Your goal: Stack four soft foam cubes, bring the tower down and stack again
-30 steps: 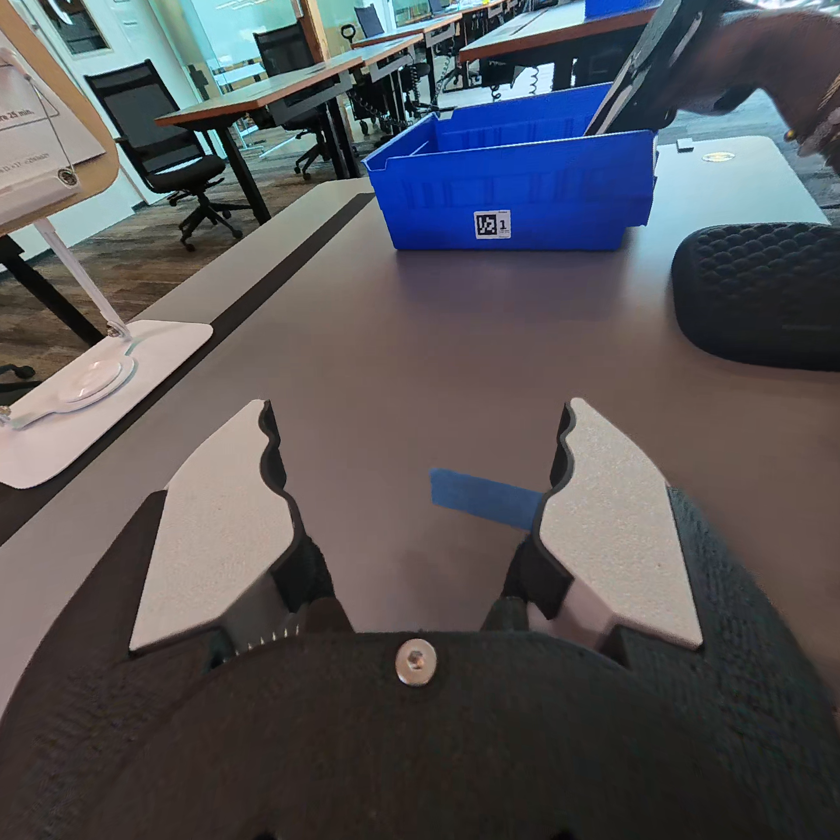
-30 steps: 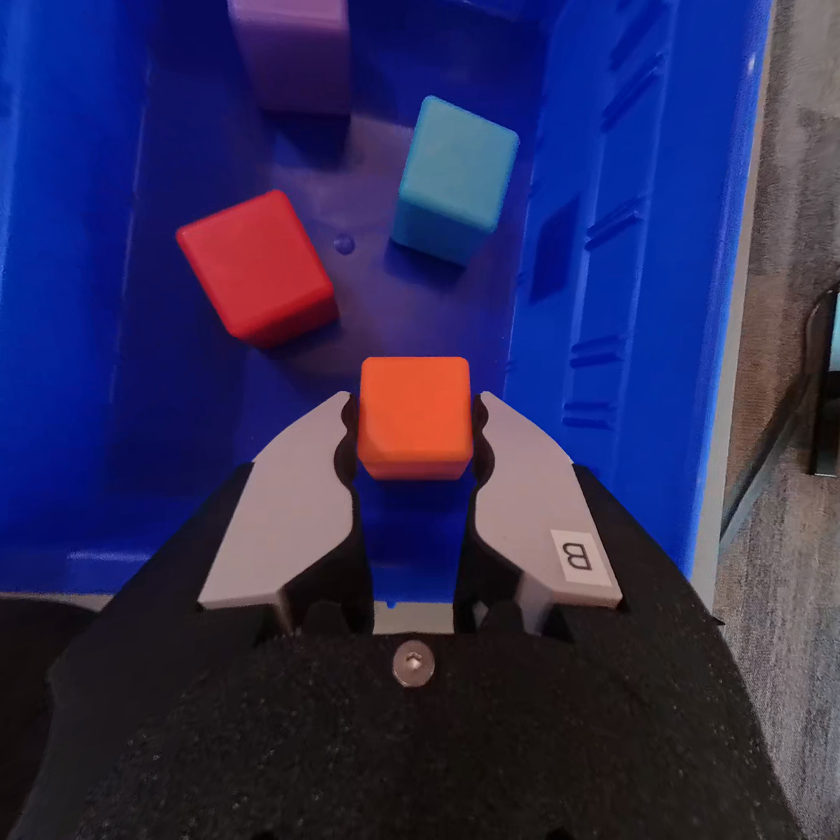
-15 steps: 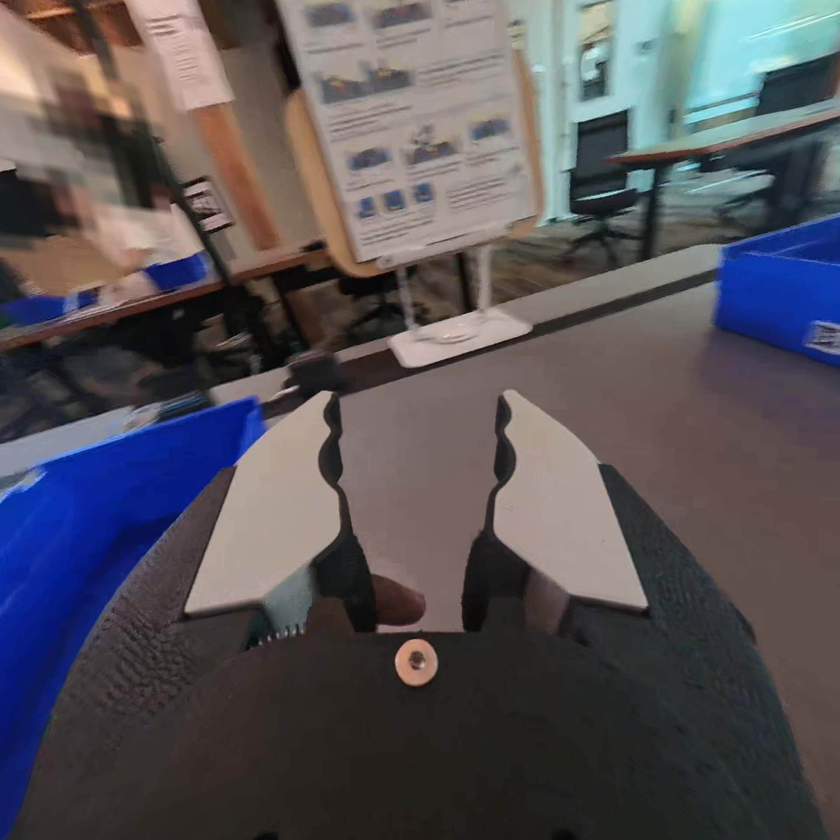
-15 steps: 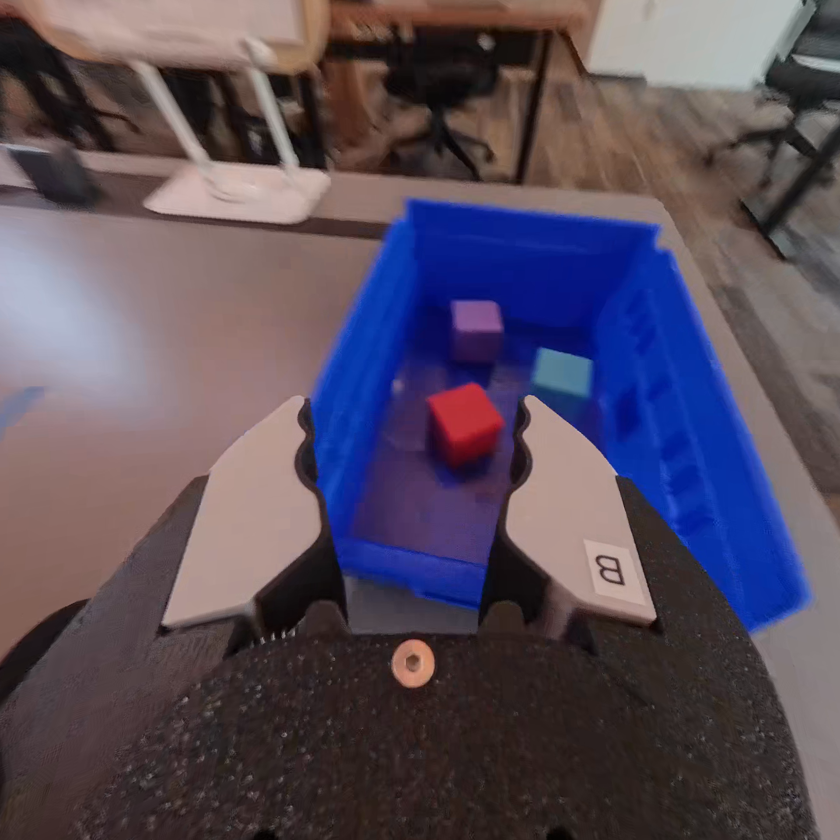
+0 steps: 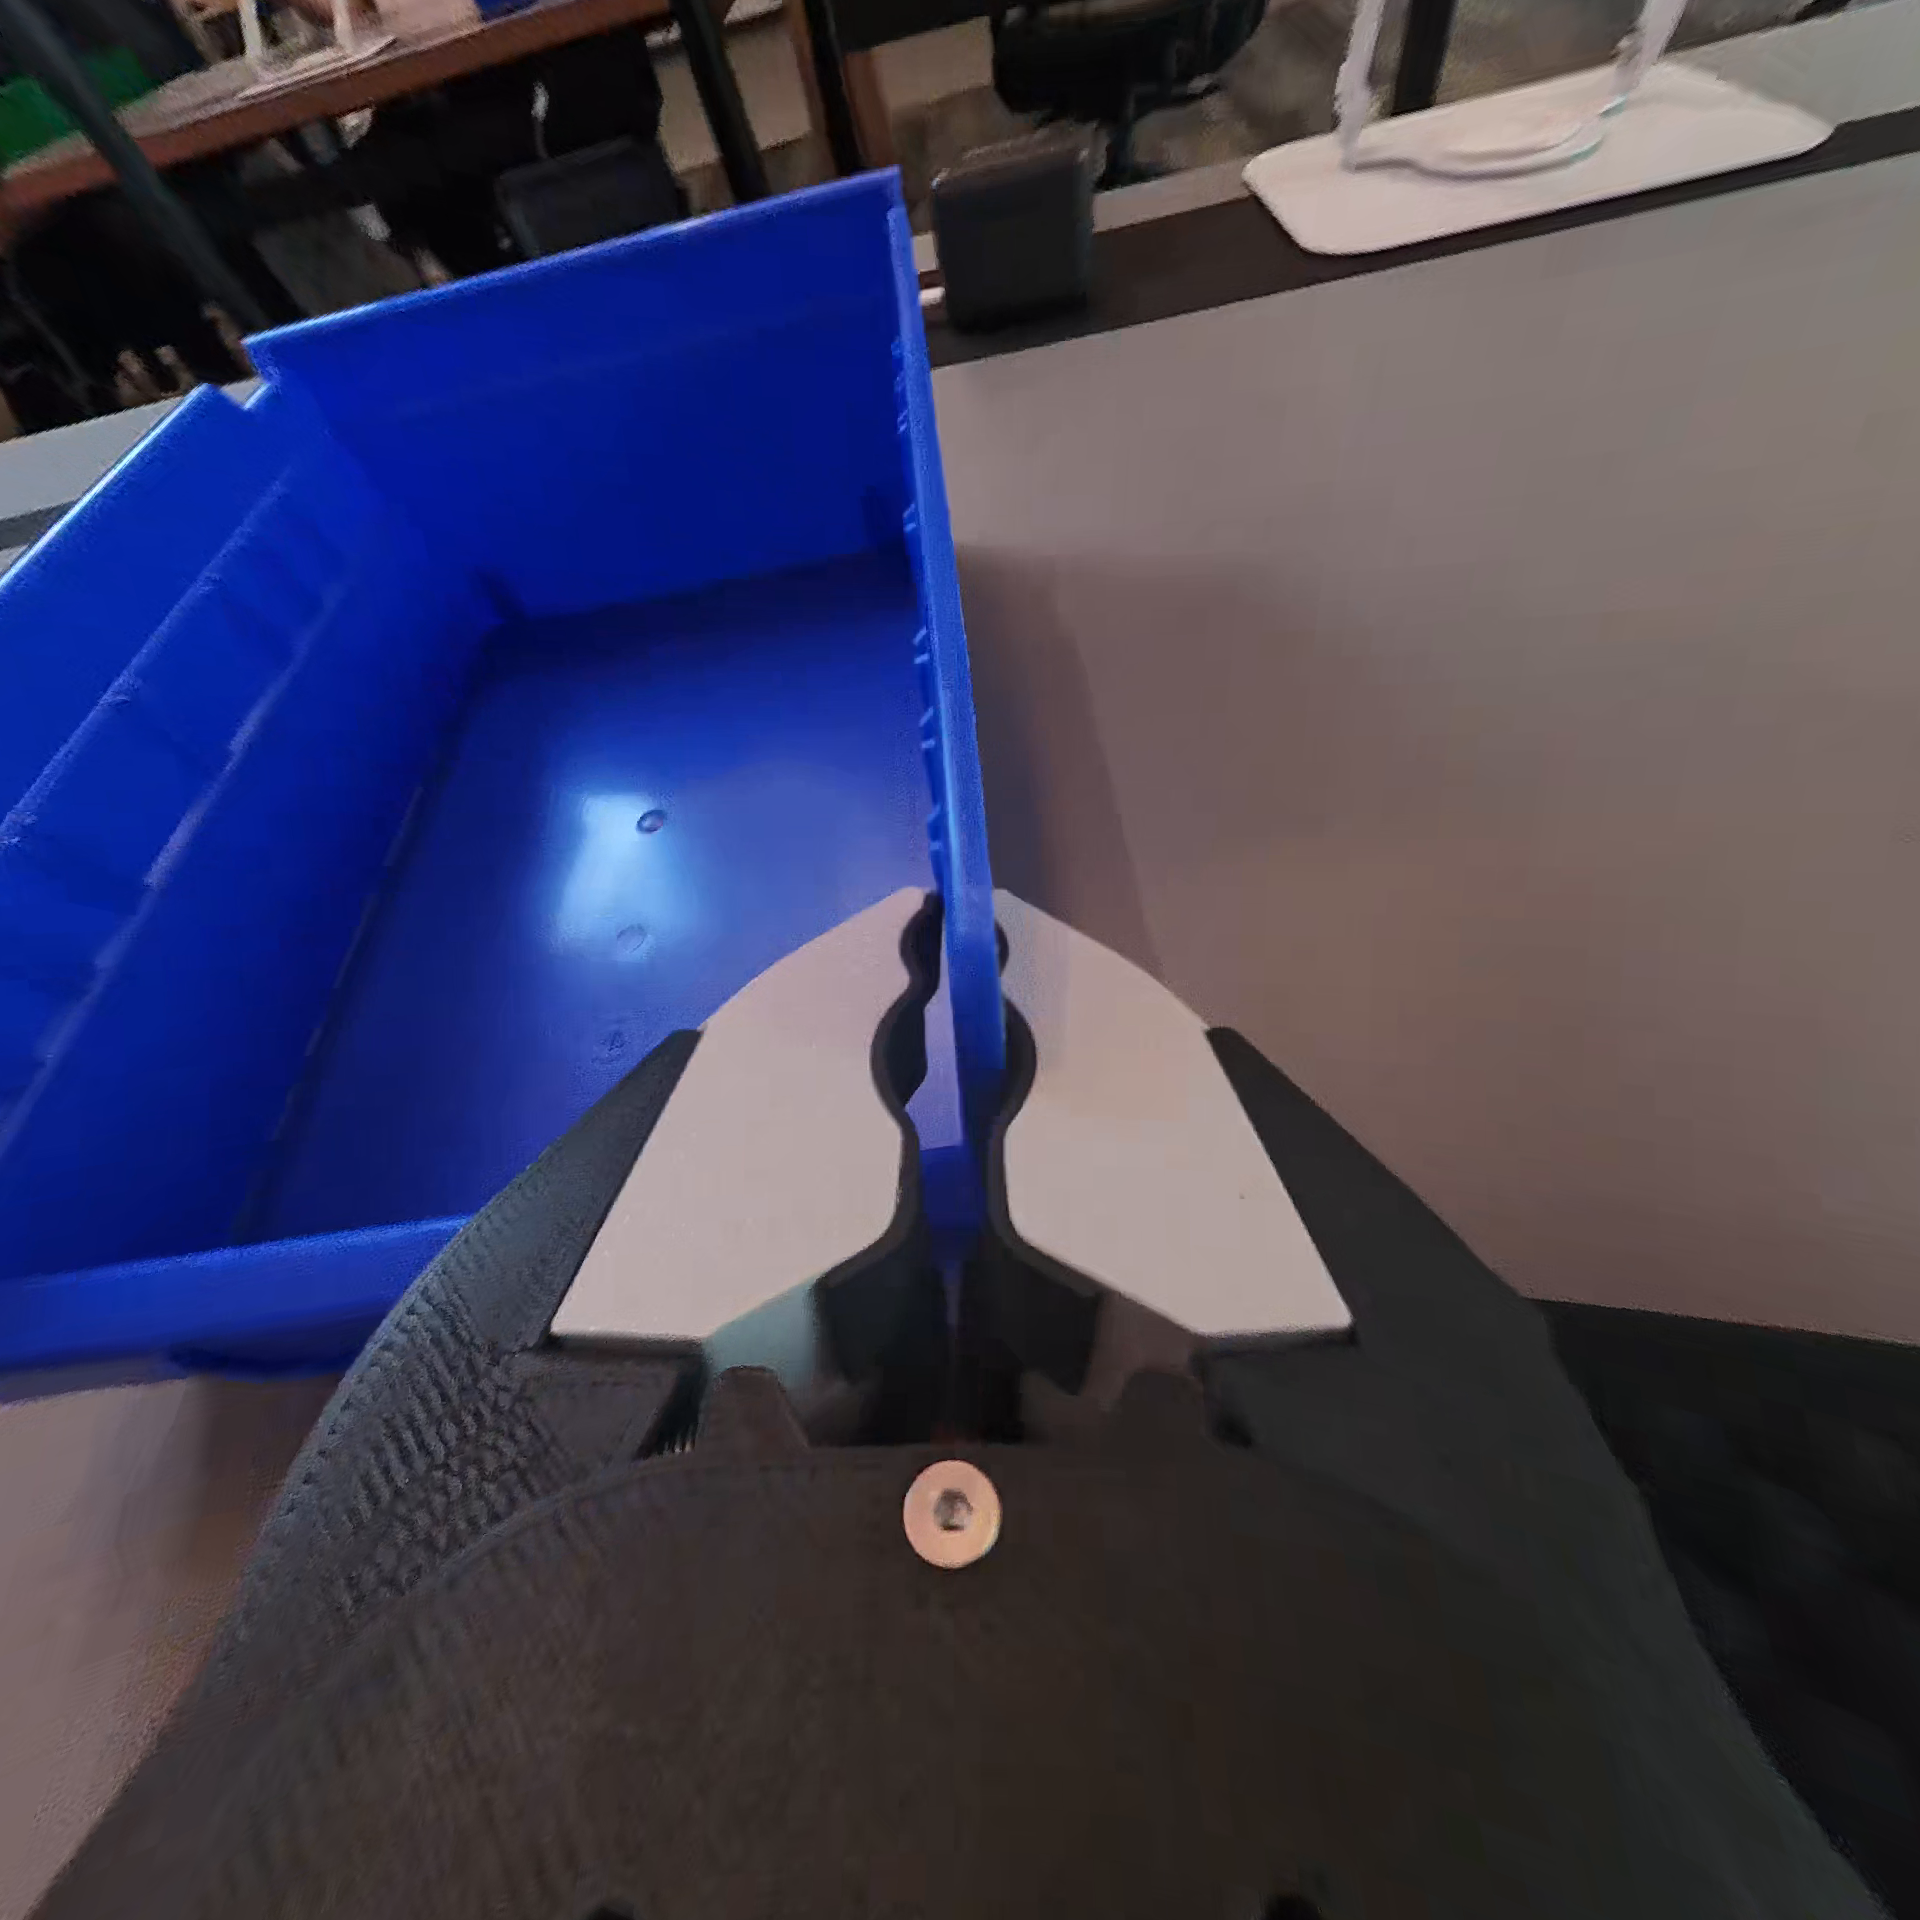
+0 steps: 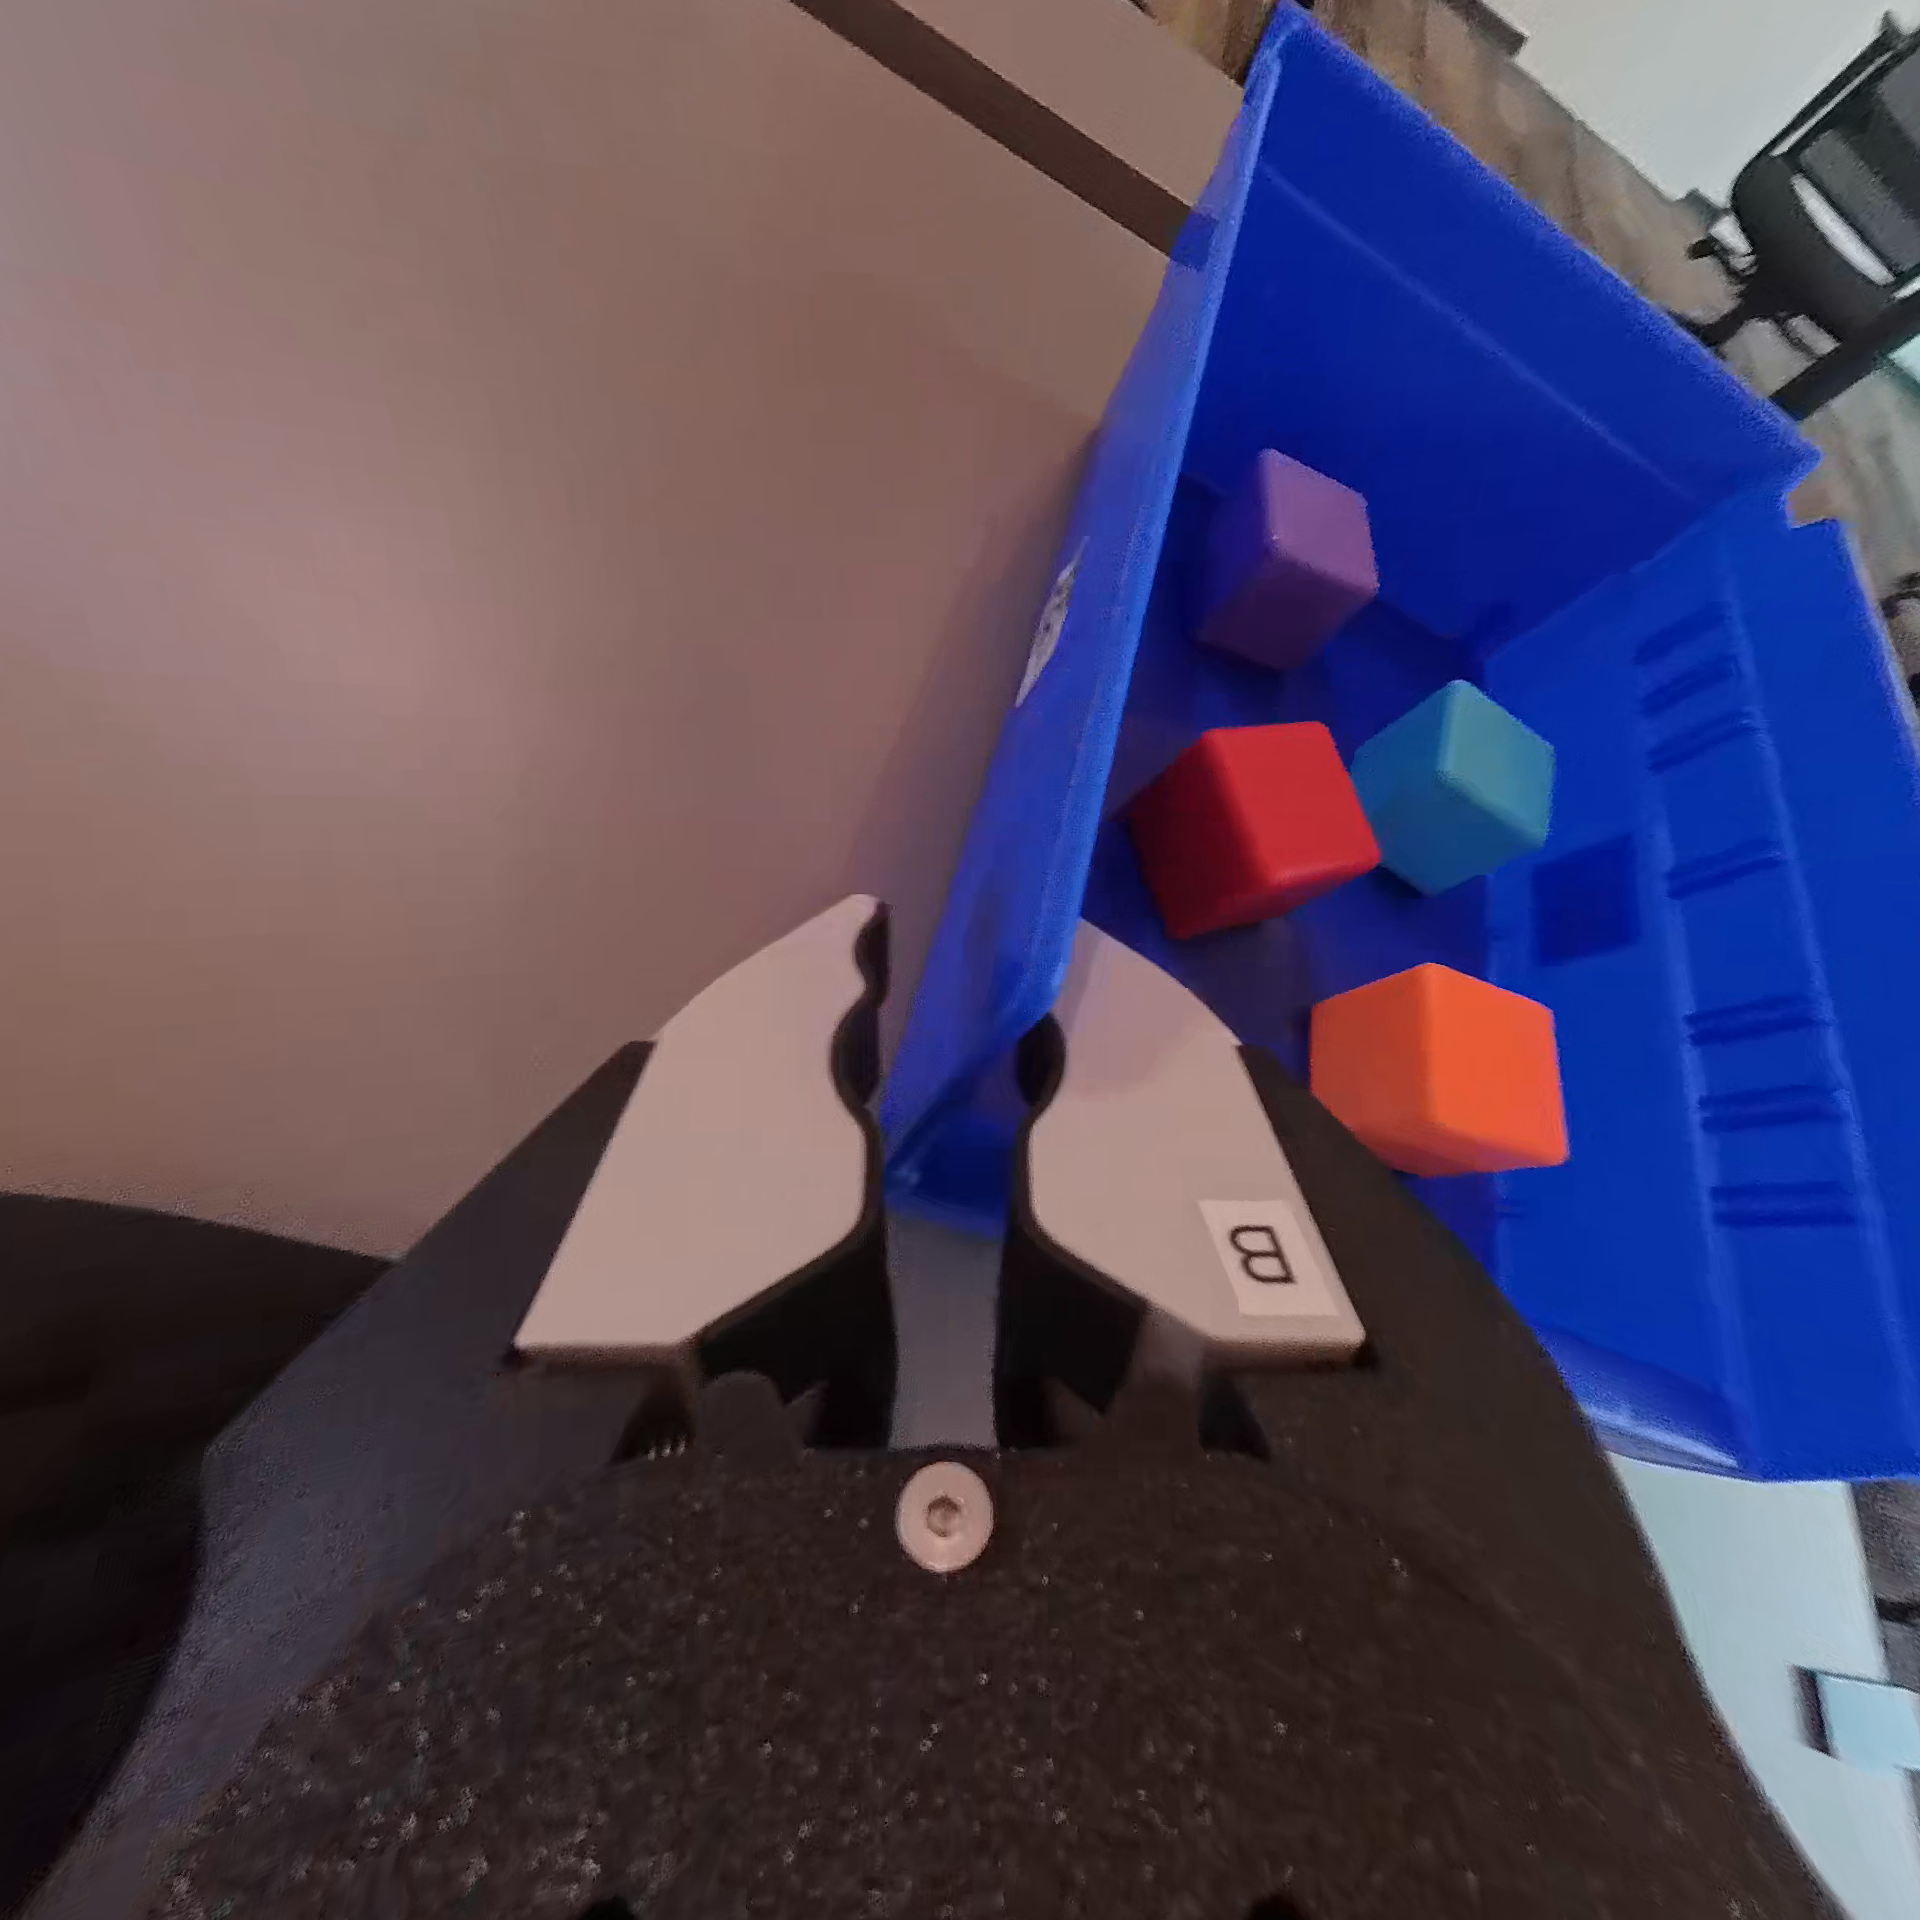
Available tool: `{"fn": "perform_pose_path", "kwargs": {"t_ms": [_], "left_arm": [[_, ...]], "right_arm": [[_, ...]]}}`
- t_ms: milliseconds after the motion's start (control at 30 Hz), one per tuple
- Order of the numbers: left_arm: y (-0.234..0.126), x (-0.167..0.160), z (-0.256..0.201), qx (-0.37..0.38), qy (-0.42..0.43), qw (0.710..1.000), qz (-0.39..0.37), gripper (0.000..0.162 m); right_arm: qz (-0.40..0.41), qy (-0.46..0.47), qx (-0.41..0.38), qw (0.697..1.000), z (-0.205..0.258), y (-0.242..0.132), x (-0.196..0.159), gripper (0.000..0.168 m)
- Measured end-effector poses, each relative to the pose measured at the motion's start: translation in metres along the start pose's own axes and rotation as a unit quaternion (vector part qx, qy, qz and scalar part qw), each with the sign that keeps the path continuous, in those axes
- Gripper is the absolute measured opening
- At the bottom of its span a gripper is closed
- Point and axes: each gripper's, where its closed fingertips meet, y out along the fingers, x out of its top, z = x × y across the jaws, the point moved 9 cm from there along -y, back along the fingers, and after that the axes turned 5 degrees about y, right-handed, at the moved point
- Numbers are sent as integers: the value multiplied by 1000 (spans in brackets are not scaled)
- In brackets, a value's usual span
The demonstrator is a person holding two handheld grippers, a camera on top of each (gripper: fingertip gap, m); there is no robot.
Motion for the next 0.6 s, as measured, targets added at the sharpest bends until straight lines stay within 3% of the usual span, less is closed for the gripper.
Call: {"fn": "perform_pose_path", "kwargs": {"t_ms": [33,167,300,467,600], "left_arm": [[0,-2,1,-15,1,1000,-16,6],[-5,-8,7,-54,58,996,-47,6],[-11,-14,13,-148,99,980,-89,6],[-12,-17,18,-289,154,935,-136,6],[-8,-14,20,-410,180,880,-158,6]], "right_arm": [[-4,-12,-6,1000,-2,1,-1,9],[-15,-21,18,1000,-6,3,-3,9],[-30,-56,53,997,-13,4,-5,9],[-78,-84,133,985,-27,13,-7,8],[-129,-115,203,964,-39,28,-6,7]]}}
